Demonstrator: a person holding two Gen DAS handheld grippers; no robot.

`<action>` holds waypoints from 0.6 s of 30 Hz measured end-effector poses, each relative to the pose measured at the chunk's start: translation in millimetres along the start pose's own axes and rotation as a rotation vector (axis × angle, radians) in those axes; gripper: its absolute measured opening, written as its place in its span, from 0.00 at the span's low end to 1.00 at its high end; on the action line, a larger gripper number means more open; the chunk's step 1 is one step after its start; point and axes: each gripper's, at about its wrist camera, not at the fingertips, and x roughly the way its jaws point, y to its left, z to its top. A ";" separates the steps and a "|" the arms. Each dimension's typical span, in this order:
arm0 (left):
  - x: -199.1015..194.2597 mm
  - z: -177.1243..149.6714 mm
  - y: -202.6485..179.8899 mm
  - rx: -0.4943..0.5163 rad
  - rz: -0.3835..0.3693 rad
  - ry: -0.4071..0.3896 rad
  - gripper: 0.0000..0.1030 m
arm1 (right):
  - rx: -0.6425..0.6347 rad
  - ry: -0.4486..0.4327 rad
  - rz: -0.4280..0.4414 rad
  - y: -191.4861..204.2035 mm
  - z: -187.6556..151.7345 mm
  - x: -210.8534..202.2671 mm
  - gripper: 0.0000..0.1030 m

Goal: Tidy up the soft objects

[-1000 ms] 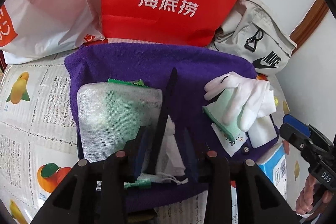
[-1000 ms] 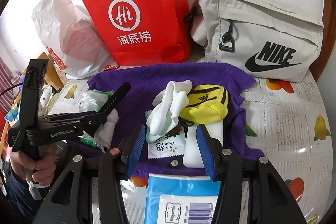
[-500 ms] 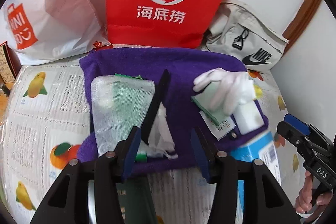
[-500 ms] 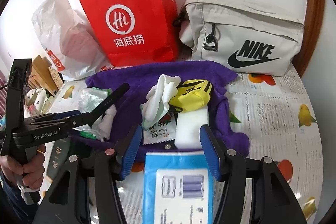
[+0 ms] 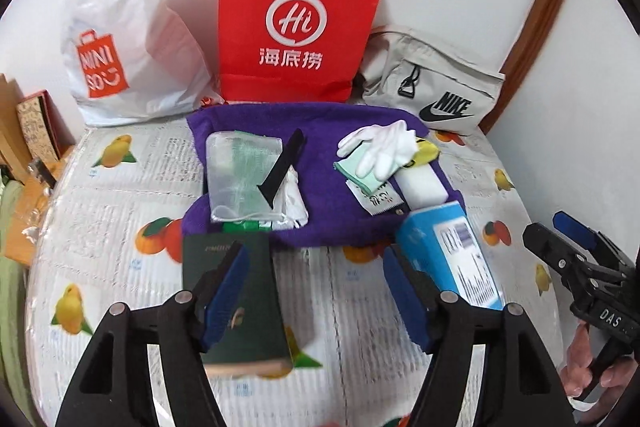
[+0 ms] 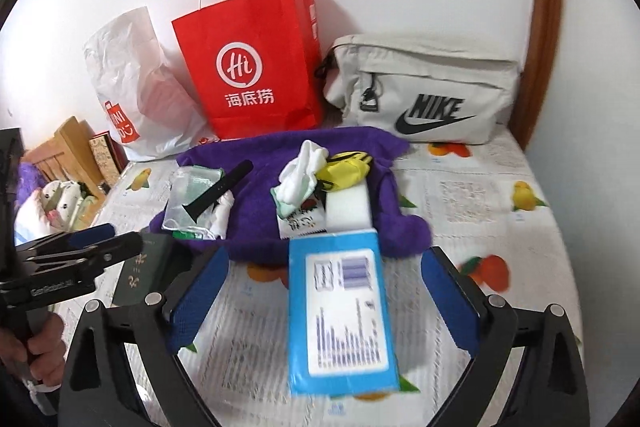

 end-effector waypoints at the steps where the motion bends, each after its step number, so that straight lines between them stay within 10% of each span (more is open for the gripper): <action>1: -7.6 -5.1 -2.9 0.009 0.008 -0.008 0.77 | 0.003 0.004 -0.008 0.7 -3.7 -6.8 0.94; 18: -97.5 -86.4 -18.6 0.011 0.090 -0.137 0.86 | 0.048 -0.069 -0.004 5.4 -86.1 -110.2 0.94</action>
